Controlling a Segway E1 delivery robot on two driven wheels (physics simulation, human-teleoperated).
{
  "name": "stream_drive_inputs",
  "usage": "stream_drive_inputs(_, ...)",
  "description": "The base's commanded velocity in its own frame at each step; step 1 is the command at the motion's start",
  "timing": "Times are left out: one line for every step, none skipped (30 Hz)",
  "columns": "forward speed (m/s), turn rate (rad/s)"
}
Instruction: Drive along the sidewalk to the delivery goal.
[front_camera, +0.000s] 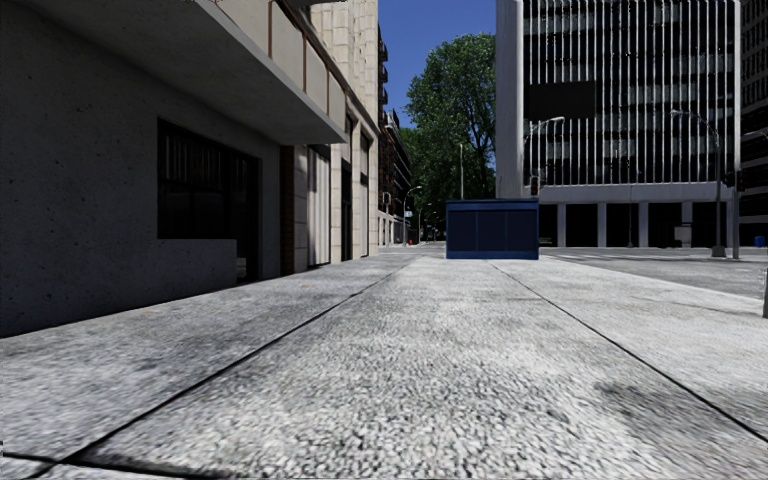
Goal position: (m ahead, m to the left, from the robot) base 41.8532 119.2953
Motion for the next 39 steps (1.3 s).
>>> stream_drive_inputs(1.97, 0.00)
stream_drive_inputs(1.97, 0.00)
stream_drive_inputs(1.97, 0.00)
stream_drive_inputs(1.97, 0.00)
stream_drive_inputs(1.97, 0.00)
stream_drive_inputs(1.97, 0.00)
stream_drive_inputs(1.97, 0.00)
stream_drive_inputs(1.97, 0.00)
stream_drive_inputs(1.97, 0.00)
stream_drive_inputs(1.97, 0.00)
stream_drive_inputs(1.96, 0.00)
stream_drive_inputs(1.96, 0.00)
stream_drive_inputs(1.96, 0.00)
stream_drive_inputs(1.96, 0.00)
stream_drive_inputs(1.96, 0.00)
stream_drive_inputs(2.00, 0.00)
stream_drive_inputs(2.00, 0.00)
stream_drive_inputs(1.99, 0.00)
stream_drive_inputs(1.98, 0.00)
stream_drive_inputs(2.00, 0.00)
stream_drive_inputs(2.00, 0.00)
stream_drive_inputs(2.00, 0.00)
stream_drive_inputs(2.00, 0.00)
stream_drive_inputs(2.00, 0.00)
stream_drive_inputs(2.00, 0.00)
stream_drive_inputs(2.00, 0.00)
stream_drive_inputs(2.00, 0.00)
stream_drive_inputs(2.00, 0.00)
stream_drive_inputs(2.00, 0.00)
stream_drive_inputs(2.00, 0.00)
stream_drive_inputs(2.00, 0.00)
stream_drive_inputs(2.00, 0.00)
stream_drive_inputs(2.00, 0.00)
stream_drive_inputs(2.00, 0.00)
stream_drive_inputs(2.00, 0.00)
stream_drive_inputs(2.00, 0.00)
stream_drive_inputs(2.00, 0.00)
stream_drive_inputs(2.00, 0.00)
stream_drive_inputs(2.00, 0.00)
